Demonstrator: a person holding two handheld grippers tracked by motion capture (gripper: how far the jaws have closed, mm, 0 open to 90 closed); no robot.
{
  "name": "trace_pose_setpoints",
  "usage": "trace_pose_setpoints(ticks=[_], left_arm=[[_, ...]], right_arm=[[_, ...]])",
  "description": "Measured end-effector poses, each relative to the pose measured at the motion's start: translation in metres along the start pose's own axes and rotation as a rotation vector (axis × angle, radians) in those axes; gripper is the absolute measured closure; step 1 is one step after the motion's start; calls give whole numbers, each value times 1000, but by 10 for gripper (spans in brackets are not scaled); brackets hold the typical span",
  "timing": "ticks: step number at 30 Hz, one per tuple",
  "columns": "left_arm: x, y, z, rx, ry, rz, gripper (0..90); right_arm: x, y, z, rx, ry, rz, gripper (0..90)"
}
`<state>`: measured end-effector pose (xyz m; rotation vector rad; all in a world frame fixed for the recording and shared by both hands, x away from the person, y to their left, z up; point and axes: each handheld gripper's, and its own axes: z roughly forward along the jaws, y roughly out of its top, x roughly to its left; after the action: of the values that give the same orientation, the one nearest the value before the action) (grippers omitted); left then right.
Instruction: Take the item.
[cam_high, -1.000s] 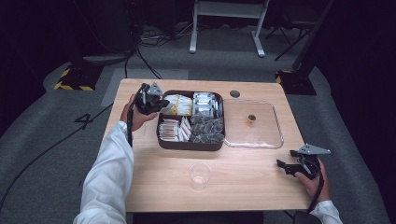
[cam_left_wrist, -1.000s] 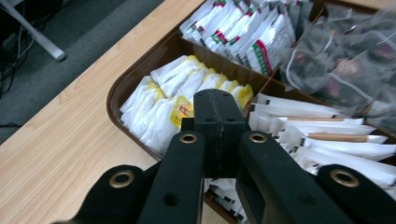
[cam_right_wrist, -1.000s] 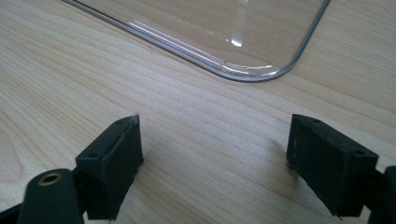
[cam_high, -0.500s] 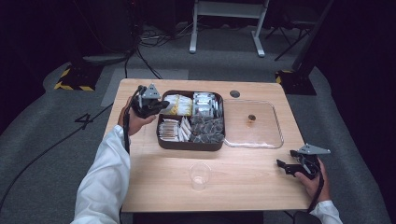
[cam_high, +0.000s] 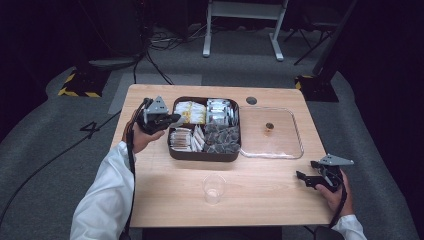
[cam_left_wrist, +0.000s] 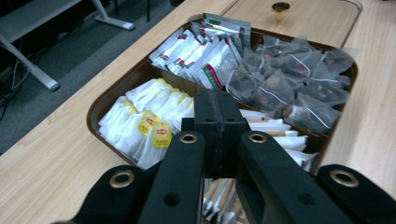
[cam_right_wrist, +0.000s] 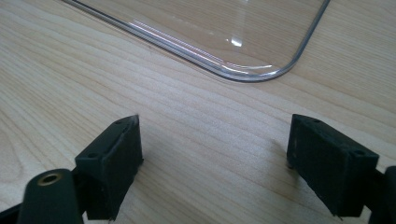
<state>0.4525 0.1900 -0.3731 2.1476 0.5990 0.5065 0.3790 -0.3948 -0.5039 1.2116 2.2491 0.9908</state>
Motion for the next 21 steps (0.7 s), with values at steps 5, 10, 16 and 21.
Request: trace_pose_setpoints(ticks=[5, 10, 16, 21], left_arm=[[-8, -3, -7, -10, -9, -8, 900], [-14, -1, -13, -33, -15, 1, 900], [-24, 3, -20, -50, -26, 23, 900], [-30, 6, -25, -73, -43, 30, 900]], right_arm=[[0, 0, 0, 0, 1, 1, 183], [0, 0, 0, 1, 1, 3, 182], [0, 0, 0, 1, 1, 3, 182], [0, 0, 0, 1, 1, 3, 182]])
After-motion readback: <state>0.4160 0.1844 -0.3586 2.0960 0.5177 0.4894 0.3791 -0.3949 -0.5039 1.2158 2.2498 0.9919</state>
